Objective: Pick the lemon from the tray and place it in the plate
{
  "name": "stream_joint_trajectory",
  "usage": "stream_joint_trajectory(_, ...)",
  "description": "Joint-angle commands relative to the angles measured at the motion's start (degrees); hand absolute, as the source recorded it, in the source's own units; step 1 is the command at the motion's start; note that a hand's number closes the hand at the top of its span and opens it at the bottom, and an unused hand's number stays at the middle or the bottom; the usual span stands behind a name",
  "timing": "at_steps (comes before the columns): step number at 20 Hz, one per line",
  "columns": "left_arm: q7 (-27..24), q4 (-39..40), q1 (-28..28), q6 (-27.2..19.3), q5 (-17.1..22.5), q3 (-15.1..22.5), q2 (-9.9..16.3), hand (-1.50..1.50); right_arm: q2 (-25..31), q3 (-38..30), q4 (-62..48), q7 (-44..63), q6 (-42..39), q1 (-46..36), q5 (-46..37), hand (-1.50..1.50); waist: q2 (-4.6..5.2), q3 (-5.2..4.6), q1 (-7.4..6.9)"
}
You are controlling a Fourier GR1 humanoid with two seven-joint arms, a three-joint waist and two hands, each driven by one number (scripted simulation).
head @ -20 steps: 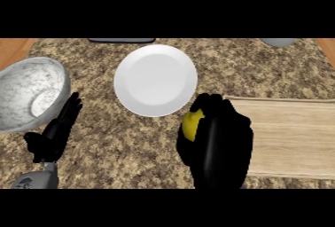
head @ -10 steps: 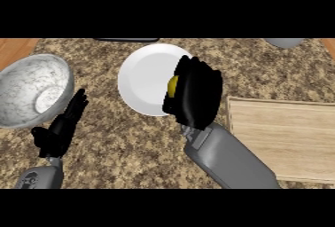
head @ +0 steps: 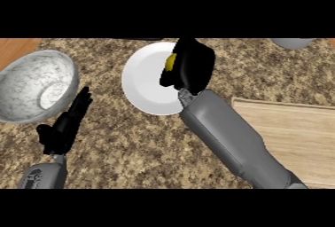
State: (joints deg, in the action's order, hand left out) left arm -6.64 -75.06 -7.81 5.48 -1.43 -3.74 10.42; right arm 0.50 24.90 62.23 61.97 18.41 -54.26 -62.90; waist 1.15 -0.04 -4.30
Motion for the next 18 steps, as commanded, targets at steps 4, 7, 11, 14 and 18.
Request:
stream_joint_trajectory(4,0.3,1.1,-1.4,2.0,0.9,-1.0,1.8,0.00,-0.5,-2.2,-11.1,9.8,17.1,-1.5,1.7,-1.50,0.24,-0.02,-1.26)
stream_joint_trajectory(7,-1.1,1.6,-1.4,1.2,0.2,-0.4,0.8,0.00,-0.5,-5.1,-14.7,8.4,20.3,-3.9,5.0,-1.50,0.35,-0.02,-1.54)
stream_joint_trajectory(11,1.1,0.6,-2.7,0.3,-0.2,0.8,-0.7,0.00,-0.5,-5.2,-17.5,6.3,28.3,-4.3,7.1,-1.50,0.31,0.04,-1.80)
stream_joint_trajectory(14,-0.6,0.1,0.5,-0.9,-0.6,0.4,-1.2,0.00,-0.5,-8.9,-16.0,2.9,37.0,-2.7,5.8,-1.50,-0.24,0.08,-0.03)
stream_joint_trajectory(18,-0.1,0.9,-0.3,-1.5,-1.2,0.1,-0.8,0.00,-0.5,-8.5,-13.3,1.9,46.6,-0.8,8.2,-1.50,-0.43,0.10,0.80)
